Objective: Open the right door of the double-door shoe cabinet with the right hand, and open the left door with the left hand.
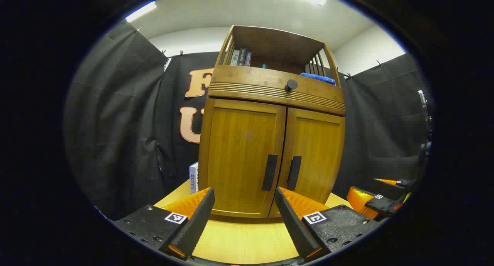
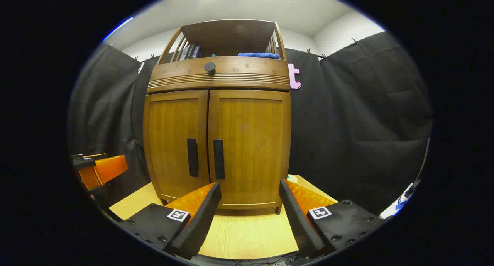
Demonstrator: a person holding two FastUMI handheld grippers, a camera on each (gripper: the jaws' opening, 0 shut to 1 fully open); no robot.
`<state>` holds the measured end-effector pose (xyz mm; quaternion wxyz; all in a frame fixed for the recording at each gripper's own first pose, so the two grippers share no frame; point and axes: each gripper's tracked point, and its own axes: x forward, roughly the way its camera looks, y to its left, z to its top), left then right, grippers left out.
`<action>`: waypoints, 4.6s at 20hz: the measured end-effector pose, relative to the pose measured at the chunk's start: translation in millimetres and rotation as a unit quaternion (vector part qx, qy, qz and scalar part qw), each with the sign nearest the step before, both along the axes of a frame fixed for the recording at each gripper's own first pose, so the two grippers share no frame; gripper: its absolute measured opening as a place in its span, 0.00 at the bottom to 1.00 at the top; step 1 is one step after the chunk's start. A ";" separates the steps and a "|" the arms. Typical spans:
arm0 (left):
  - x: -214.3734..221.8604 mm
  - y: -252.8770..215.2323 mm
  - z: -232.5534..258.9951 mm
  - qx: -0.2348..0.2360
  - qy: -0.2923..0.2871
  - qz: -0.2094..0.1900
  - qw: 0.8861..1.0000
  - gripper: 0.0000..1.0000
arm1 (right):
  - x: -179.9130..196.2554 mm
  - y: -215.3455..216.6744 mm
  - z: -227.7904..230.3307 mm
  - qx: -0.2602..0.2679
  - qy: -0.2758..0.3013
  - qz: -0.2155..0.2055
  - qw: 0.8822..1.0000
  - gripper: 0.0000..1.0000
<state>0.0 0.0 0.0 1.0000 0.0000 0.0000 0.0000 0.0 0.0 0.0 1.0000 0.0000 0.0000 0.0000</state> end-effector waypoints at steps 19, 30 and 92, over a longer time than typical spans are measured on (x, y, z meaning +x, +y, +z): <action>-1.1 0.0 0.8 0.002 -0.003 0.003 1.000 0.92 | 0.4 0.3 -0.2 -0.003 0.002 0.003 1.000 0.94; -2.4 1.8 -0.1 0.002 0.001 0.005 1.000 0.92 | 3.3 3.2 -7.6 -0.003 0.015 0.005 1.000 0.94; -29.5 73.3 -23.8 -0.001 0.038 0.087 0.995 0.98 | 194.8 77.7 -35.6 0.011 0.056 0.080 0.995 0.30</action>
